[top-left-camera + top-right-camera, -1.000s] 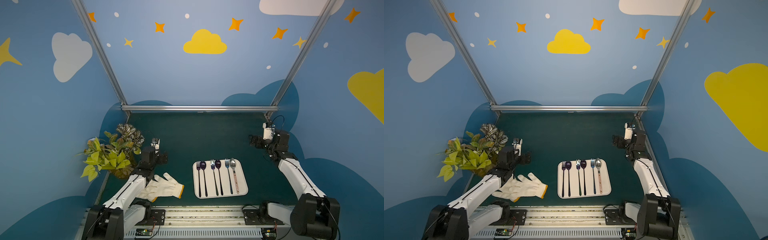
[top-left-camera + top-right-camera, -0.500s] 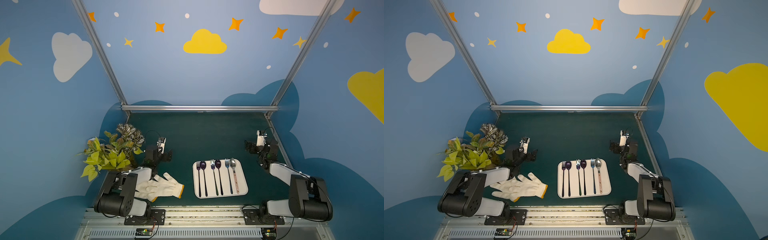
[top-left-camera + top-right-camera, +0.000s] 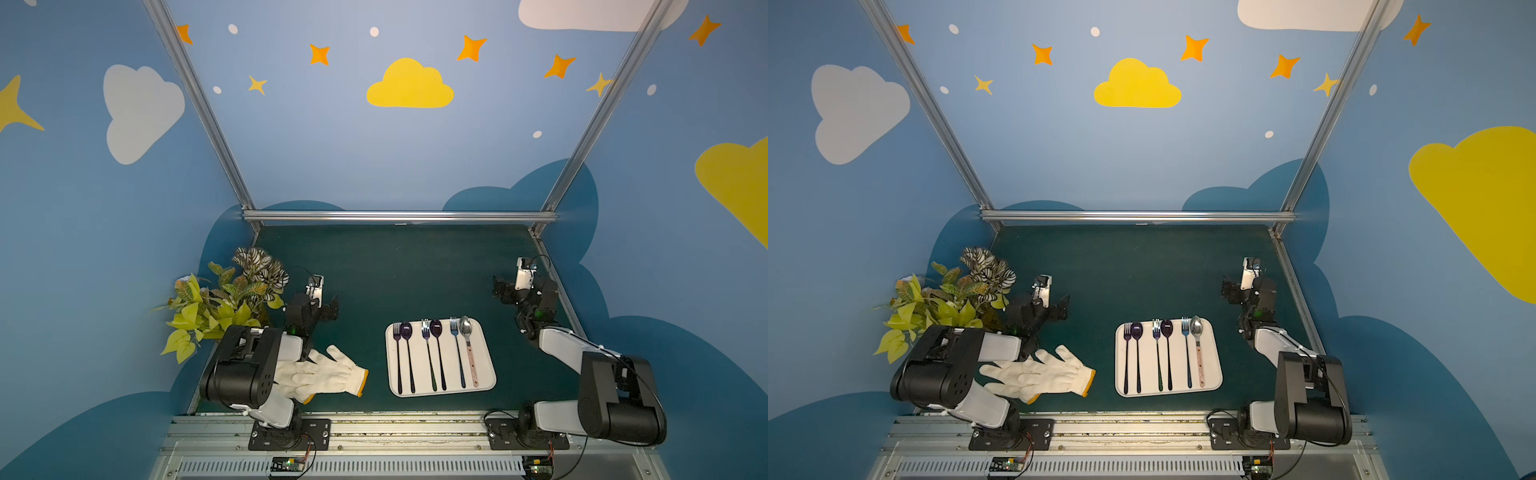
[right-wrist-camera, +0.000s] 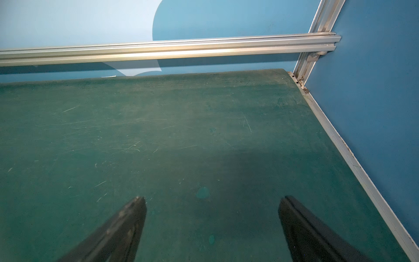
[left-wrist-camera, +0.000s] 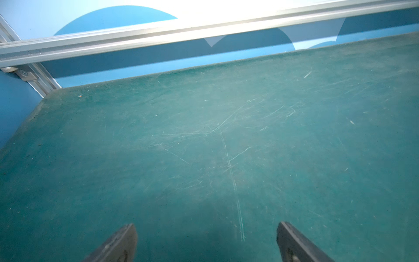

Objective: Set the spoon and fork side by side
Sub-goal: Reset both arms

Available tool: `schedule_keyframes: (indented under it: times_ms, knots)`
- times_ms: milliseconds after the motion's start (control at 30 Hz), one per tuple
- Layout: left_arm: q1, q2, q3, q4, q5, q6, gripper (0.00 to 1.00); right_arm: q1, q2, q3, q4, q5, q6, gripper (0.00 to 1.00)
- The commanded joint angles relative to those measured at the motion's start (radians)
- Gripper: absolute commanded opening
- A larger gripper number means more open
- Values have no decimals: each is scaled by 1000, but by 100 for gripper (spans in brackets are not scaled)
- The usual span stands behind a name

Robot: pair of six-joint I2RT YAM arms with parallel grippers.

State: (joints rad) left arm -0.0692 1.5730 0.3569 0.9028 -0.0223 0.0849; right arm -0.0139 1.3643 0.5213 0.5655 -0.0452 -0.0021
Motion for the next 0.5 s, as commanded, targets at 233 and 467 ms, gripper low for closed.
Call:
schedule_keyframes:
  times_ms: [233, 467]
  knots:
    - [-2, -4, 6, 43, -2, 1, 100, 15, 2, -104, 91, 125, 47, 98]
    - [-4, -2, 7, 41, -7, 3, 100, 15, 186, -168, 417, 87, 21, 98]
